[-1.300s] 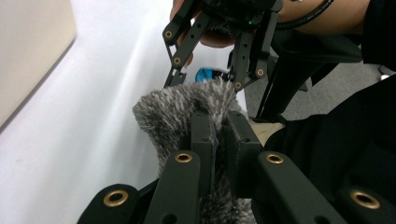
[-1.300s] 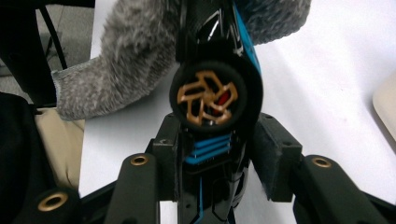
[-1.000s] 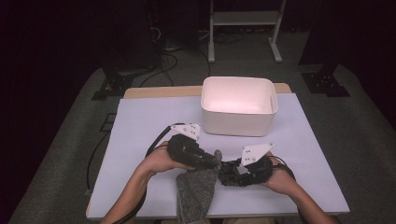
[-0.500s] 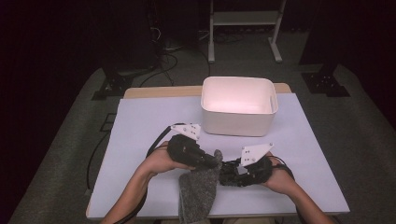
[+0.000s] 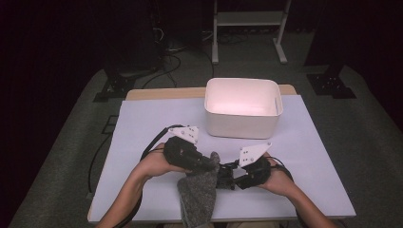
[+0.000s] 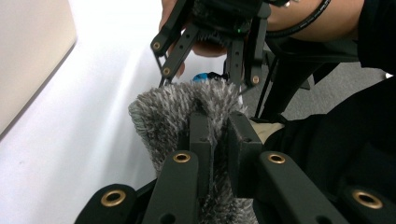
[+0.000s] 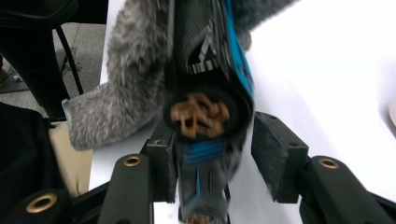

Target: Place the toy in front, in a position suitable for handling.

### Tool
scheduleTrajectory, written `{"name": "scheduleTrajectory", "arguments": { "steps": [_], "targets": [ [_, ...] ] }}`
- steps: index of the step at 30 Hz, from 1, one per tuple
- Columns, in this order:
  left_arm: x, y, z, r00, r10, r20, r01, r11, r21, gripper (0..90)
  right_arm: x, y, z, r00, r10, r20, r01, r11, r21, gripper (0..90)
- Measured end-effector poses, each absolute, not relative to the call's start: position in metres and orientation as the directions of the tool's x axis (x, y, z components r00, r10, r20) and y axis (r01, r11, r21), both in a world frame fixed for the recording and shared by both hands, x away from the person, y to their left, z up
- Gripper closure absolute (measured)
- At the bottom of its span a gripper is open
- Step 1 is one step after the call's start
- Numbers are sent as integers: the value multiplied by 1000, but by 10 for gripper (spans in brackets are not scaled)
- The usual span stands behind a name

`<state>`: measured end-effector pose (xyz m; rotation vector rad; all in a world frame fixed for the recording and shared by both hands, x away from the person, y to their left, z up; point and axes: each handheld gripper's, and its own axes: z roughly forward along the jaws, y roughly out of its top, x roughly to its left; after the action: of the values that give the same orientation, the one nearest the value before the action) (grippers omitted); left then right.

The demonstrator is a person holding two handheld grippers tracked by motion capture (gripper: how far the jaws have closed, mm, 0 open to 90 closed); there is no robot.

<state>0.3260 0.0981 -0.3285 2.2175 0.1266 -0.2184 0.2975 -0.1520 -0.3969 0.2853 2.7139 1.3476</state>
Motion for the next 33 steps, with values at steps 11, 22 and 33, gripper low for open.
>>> {"name": "scheduleTrajectory", "arguments": {
  "steps": [11,22,33],
  "targets": [
    [331,93,-327,977,11,-213,178,-596,783,809,293,-165,-399,-973,230,-35,110,586,803,595],
    [332,96,-332,975,5,-221,182,-587,789,816,291,-166,-400,-970,241,-33,116,578,808,593],
    [331,93,-331,974,-9,-227,177,-592,786,814,294,-158,-408,-971,237,-14,131,585,800,555]
  ]
}}
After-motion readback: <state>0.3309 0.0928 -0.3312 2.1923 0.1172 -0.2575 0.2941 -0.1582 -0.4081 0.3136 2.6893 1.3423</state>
